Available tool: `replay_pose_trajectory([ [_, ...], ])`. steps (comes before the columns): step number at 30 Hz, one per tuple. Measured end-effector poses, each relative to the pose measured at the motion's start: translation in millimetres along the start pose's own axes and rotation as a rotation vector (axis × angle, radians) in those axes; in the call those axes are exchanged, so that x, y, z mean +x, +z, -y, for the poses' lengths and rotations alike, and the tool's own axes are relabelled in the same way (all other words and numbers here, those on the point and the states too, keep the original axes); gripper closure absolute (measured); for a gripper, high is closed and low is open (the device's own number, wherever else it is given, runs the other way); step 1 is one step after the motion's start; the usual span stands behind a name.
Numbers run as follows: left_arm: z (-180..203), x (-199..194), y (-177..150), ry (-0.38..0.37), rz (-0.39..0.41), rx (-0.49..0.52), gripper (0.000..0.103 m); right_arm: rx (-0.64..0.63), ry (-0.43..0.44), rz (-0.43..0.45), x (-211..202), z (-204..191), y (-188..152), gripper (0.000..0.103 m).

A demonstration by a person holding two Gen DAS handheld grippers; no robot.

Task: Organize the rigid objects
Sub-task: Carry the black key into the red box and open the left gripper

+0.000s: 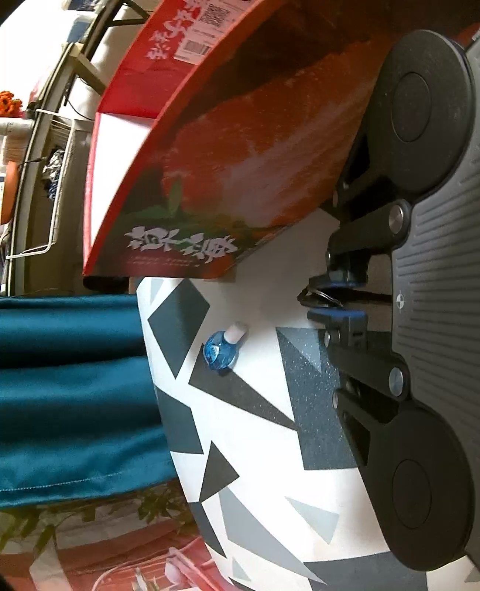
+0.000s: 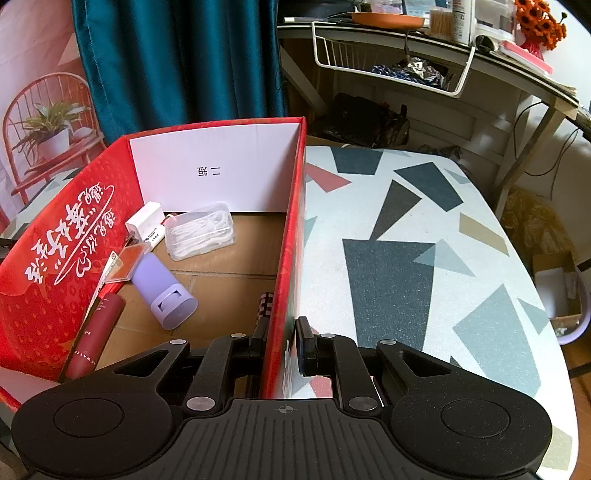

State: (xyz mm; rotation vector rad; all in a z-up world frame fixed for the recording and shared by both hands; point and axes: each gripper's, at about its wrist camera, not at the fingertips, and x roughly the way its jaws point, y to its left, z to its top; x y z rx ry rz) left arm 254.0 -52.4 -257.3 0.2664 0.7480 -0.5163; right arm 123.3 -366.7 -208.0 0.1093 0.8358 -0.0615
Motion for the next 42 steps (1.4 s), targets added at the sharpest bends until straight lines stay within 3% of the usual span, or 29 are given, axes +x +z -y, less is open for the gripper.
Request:
replay_pose_trajectory([
  [13, -1.6, -15.8, 5.2, -0.006, 0.041, -0.020, 0.097, 0.004, 0.002, 0.000, -0.3, 0.4, -0.3, 0.090],
  [16, -9.4, -25.8, 17.2, -0.050, 0.064, -0.072, 0.097, 0.000, 0.002, -0.002, -0.5, 0.3, -0.5, 0.090],
  [20, -18.7, -52.8, 51.7, -0.087, 0.166, -0.106, 0.097, 0.002, 0.001, -0.001, -0.6, 0.3, -1.1, 0.090],
  [27, 12.8, -77.9, 95.3, -0.213, 0.268, 0.002, 0.097, 0.003, -0.006, -0.002, -0.6, 0.0, -0.7, 0.090],
  [32, 47.4, -66.5, 101.9, -0.282, 0.254, 0.047, 0.097, 0.002, -0.011, -0.002, -0.8, -0.1, -0.8, 0.090],
  [42, 71.2, -26.6, 83.4, -0.304, 0.132, 0.104, 0.097, -0.002, -0.015, 0.006, -2.5, -0.4, -1.2, 0.091],
])
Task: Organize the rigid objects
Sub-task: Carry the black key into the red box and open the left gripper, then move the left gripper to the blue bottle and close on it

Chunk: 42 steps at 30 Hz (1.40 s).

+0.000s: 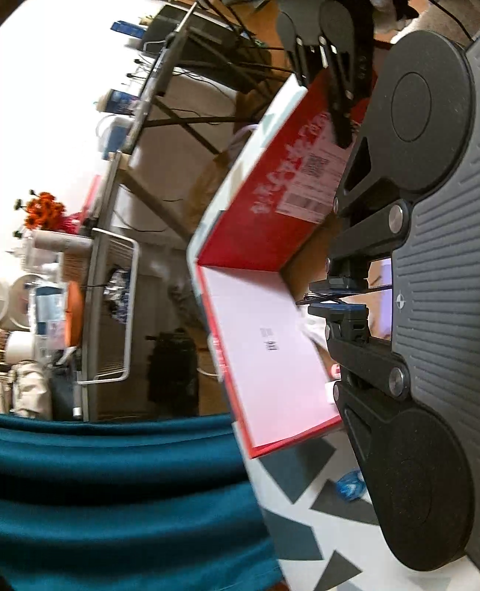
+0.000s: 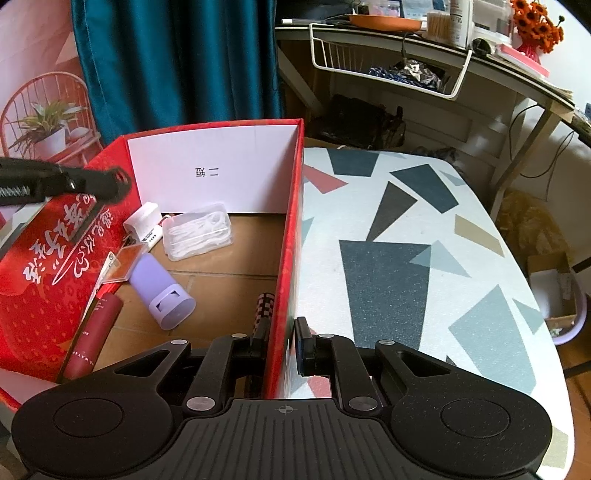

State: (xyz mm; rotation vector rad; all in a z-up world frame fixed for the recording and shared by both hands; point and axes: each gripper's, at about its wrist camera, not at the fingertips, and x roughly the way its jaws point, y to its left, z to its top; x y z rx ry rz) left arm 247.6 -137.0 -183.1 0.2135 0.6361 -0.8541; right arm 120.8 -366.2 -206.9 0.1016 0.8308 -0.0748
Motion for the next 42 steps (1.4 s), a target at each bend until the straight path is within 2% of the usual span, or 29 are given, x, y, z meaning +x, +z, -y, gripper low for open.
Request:
replay_pose_trajectory([
  [4, -9.9, 7.0, -3.8, -0.012, -0.030, -0.044, 0.097, 0.000, 0.000, 0.000, 0.1, 0.2, -0.1, 0.091],
  [9, -7.8, 7.7, -6.6, -0.036, -0.028, -0.047, 0.096, 0.002, 0.000, 0.000, 0.0, 0.2, 0.0, 0.091],
  [11, -8.4, 7.2, -6.1, -0.048, -0.025, -0.054, 0.092, 0.001, 0.000, 0.000, -0.1, -0.1, 0.3, 0.091],
  [12, -9.8, 5.5, -5.3, -0.047, -0.016, -0.059, 0.087, 0.002, 0.000, 0.000, 0.0, -0.1, 0.3, 0.091],
  [13, -12.4, 2.9, -4.4, -0.045, -0.004, -0.068, 0.076, 0.001, 0.000, 0.000, -0.1, -0.2, 0.3, 0.091],
  [15, -21.2, -6.1, -1.1, -0.035, 0.032, -0.099, 0.062, 0.000, 0.000, -0.001, -0.3, -0.4, 0.2, 0.091],
  [17, -33.2, -17.6, 3.6, 0.000, 0.073, -0.130, 0.056, -0.002, 0.001, -0.001, -0.2, -0.4, 0.1, 0.091],
  [19, -50.2, -30.7, 6.0, 0.047, 0.132, -0.182, 0.041, -0.004, 0.000, -0.001, 0.0, -0.8, 0.1, 0.091],
  [22, -81.7, -48.2, 1.5, 0.162, 0.195, -0.277, 0.040, -0.008, 0.001, -0.003, 0.3, -0.8, 0.5, 0.091],
  [25, -115.3, -53.6, -13.7, 0.294, 0.178, -0.378, 0.042, -0.013, 0.000, -0.005, 0.6, -1.6, 0.5, 0.091],
  [28, -133.8, -48.5, -29.0, 0.389, 0.144, -0.422, 0.042, -0.013, 0.003, -0.006, 0.7, -1.3, 0.4, 0.090],
  [31, -147.1, -31.7, -40.4, 0.396, 0.088, -0.487, 0.042, -0.006, 0.009, -0.010, 1.5, 0.4, 0.2, 0.090],
  [33, -146.6, -15.9, -41.7, 0.406, 0.071, -0.470, 0.043, -0.017, 0.007, -0.016, 2.1, -0.4, 1.1, 0.090],
  [36, -145.1, 9.5, -40.7, 0.387, 0.050, -0.473, 0.053, -0.033, 0.002, -0.022, 3.0, -2.3, 1.8, 0.090],
  [42, -145.1, 47.2, -44.3, 0.388, 0.011, -0.456, 0.053, -0.047, -0.007, -0.033, 3.8, -4.6, 2.6, 0.091],
])
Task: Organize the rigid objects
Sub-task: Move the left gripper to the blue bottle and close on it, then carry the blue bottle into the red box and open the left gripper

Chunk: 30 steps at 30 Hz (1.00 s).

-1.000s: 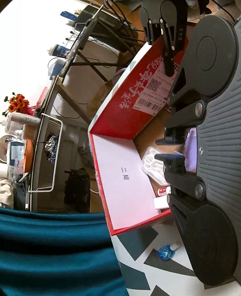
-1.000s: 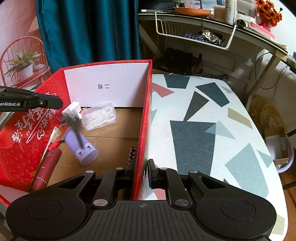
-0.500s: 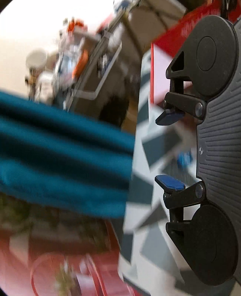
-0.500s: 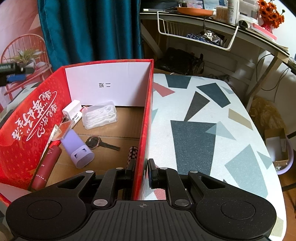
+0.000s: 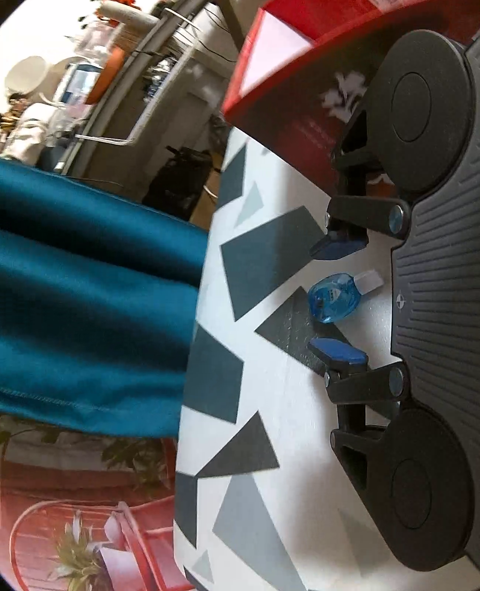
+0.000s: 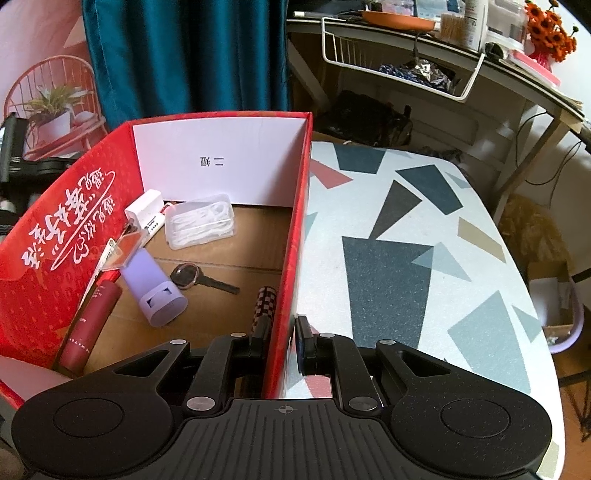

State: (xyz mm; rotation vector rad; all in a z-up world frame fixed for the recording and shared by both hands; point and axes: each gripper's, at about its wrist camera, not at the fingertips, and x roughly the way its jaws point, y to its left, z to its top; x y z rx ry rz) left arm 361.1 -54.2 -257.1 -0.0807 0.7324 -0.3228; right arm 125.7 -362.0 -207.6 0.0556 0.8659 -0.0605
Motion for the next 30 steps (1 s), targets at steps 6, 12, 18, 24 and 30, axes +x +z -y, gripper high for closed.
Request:
replay_pose_trajectory([
  [6, 5.0, 19.4, -5.3, 0.020, -0.034, 0.024, 0.059, -0.004, -0.029, -0.004, -0.9, -4.1, -0.5, 0.091],
  [12, 9.1, 20.2, -8.5, 0.046, -0.023, 0.080, 0.065, -0.018, -0.047, -0.007, -0.1, -7.4, 0.3, 0.091],
  [18, 8.0, 14.5, -9.2, 0.066, -0.028, 0.099, 0.067, -0.014, -0.047, -0.005, 0.0, -6.8, -0.2, 0.091],
  [24, 4.2, 1.9, -11.3, 0.081, -0.046, 0.100, 0.068, 0.033, -0.027, 0.008, -0.5, -0.5, -1.6, 0.092],
  [30, 6.3, -25.4, -9.1, 0.076, -0.033, 0.122, 0.068, 0.055, -0.024, 0.013, -1.0, 0.3, -2.2, 0.092],
])
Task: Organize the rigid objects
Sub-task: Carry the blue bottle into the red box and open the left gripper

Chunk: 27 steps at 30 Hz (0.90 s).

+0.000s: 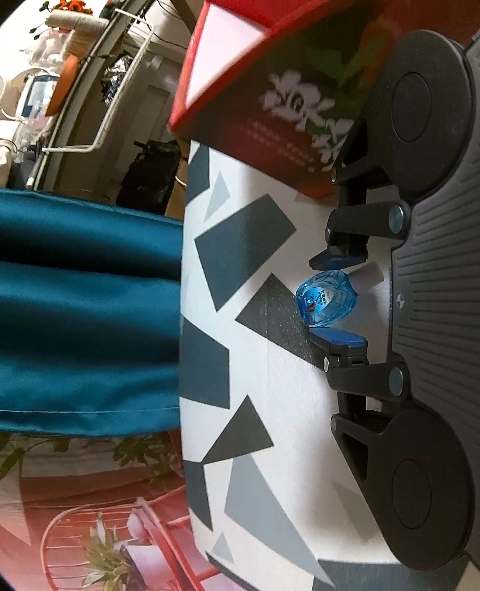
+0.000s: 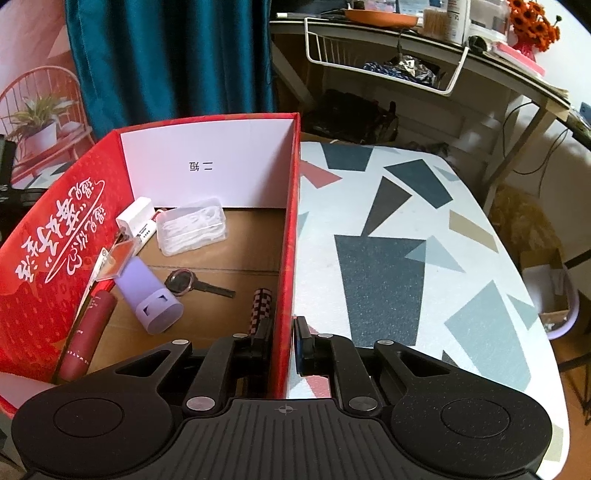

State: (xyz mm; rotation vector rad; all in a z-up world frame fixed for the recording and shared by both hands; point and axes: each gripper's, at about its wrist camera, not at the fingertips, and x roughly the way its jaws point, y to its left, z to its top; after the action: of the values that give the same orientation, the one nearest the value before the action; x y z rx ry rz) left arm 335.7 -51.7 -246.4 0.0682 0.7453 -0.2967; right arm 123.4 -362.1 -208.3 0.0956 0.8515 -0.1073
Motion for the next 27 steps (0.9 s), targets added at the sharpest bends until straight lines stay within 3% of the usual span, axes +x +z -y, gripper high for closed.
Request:
replay_pose_trajectory([
  [17, 28.4, -125.1, 15.6, -0.156, 0.155, 0.102, 0.067, 0.033, 0.014, 0.022, -4.6, 3.4, -3.7, 0.092],
  [27, 75.3, -142.1, 6.9, -0.299, 0.136, 0.232, 0.067, 0.059, 0.029, 0.039, -6.7, 6.4, -7.2, 0.092],
])
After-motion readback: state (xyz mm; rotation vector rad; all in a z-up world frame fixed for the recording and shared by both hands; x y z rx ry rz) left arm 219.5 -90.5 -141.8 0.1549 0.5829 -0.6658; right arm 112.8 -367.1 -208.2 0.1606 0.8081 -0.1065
